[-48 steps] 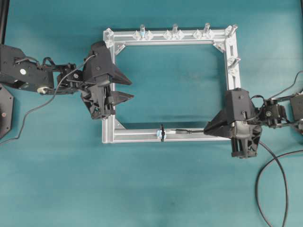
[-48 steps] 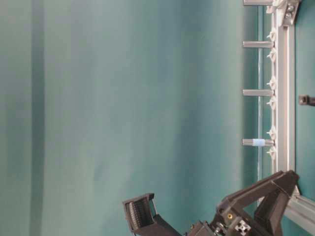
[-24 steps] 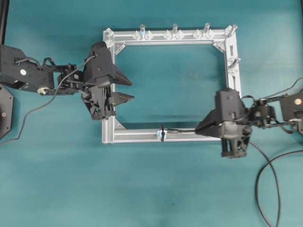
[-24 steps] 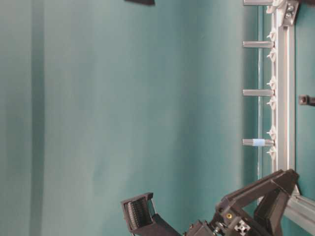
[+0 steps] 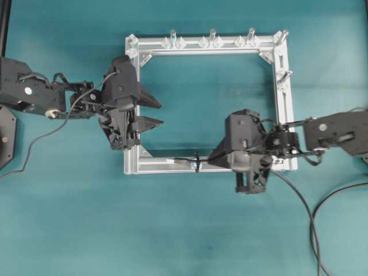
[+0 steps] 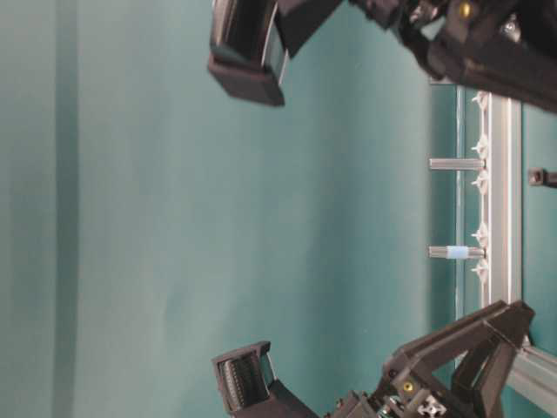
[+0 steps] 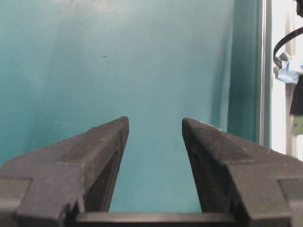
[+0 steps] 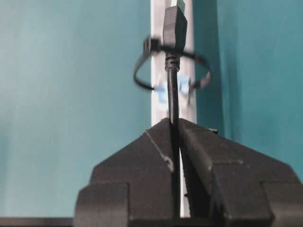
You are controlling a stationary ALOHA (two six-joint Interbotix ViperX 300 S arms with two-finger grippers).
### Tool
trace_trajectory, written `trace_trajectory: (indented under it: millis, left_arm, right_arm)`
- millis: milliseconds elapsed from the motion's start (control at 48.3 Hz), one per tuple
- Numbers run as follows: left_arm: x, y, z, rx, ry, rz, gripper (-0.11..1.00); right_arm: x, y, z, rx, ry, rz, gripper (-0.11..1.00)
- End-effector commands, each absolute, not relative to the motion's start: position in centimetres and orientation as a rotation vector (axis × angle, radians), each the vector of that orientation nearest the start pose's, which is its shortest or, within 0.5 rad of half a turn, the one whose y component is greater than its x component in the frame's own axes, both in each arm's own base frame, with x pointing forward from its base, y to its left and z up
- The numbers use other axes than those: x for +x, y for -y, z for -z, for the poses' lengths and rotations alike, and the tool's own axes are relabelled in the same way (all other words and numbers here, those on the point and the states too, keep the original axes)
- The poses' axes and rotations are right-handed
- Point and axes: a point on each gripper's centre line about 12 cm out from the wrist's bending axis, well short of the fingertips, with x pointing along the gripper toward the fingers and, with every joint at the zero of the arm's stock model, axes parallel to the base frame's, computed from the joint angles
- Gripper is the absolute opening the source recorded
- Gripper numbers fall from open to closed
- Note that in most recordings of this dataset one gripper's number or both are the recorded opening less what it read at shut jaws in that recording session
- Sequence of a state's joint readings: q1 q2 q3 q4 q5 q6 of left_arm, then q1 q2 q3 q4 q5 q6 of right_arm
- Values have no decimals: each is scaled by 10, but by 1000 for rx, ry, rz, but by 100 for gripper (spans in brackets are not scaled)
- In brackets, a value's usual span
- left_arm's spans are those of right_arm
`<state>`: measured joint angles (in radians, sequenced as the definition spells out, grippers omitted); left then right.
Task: Insert the wire through the string loop located in the center.
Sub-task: 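Push the plug leftward through the center zip-tie loop with the right gripper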
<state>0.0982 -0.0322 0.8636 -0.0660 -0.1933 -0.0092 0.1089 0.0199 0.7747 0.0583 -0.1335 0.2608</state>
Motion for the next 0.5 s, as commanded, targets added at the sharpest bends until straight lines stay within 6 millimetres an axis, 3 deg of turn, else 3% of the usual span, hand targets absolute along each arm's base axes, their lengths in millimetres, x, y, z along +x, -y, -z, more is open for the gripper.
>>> trace_trajectory:
  millis: [0,476]
  left_arm:
    - [347,-34,-147,-99,-600,-126,55]
    - [347,-30,-147,-97,-605,-114,54]
  right_arm:
    - [378,-37,-152,273,-625,8,8]
    - [380,-36,-151,274,-627,13,8]
